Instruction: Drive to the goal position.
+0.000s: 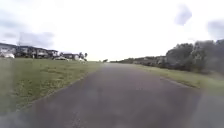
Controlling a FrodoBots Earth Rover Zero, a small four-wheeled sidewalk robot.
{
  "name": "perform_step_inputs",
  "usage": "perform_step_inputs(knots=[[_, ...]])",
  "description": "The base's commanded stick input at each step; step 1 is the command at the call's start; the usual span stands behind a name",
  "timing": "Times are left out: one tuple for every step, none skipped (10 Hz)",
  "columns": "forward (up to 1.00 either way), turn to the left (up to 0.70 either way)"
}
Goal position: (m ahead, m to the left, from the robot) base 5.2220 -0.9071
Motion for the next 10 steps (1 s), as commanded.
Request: perform_step_inputs(knots=[[0.70,0.00],[0.70,0.00],[0.70,0.00],[0.70,0.00],[0.70,0.00],[0.70,0.00],[0.70,0.00],[0.70,0.00],[0.70,0.00],[0.70,0.00]])
